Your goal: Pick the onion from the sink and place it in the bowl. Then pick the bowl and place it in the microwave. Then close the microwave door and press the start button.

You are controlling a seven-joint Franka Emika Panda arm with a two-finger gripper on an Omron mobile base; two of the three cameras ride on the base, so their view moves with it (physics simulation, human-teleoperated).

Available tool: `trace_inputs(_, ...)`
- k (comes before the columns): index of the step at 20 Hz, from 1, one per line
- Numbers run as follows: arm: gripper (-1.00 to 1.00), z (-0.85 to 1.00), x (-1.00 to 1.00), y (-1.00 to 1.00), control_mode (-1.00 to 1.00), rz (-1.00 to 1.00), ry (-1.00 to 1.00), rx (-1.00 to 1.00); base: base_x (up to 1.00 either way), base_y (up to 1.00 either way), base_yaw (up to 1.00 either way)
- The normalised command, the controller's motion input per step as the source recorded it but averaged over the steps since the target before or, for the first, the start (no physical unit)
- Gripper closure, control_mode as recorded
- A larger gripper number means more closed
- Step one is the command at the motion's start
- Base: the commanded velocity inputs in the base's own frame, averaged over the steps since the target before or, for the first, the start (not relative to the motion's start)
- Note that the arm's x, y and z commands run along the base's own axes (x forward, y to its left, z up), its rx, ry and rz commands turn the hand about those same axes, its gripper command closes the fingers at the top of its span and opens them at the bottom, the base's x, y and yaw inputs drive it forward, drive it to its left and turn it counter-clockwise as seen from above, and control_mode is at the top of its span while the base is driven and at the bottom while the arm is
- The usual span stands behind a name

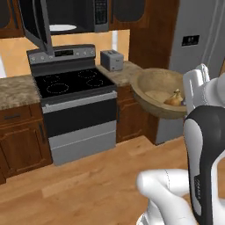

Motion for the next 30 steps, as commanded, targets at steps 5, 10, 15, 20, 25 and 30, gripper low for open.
trace_inputs(5, 1.0, 0.0, 0.0, 0.0, 1.0, 0.0, 0.0, 0.0, 1.0, -0.45, 0.35)
trace_inputs(10, 1.0, 0.0, 0.0, 0.0, 1.0, 0.0, 0.0, 0.0, 1.0, -0.22, 0.26)
trace_inputs(15, 1.0, 0.0, 0.0, 0.0, 1.0, 0.0, 0.0, 0.0, 1.0, 0.0, 0.27)
trace_inputs(20, 1.0, 0.0, 0.0, 0.0, 1.0, 0.0, 0.0, 0.0, 0.94, 0.0, 0.18)
trace_inputs(25, 1.0, 0.0, 0.0, 0.0, 1.0, 0.0, 0.0, 0.0, 0.57, 0.15, 0.02)
trace_inputs(30, 1.0, 0.0, 0.0, 0.0, 1.0, 0.0, 0.0, 0.0, 0.16, 0.08, 0.0)
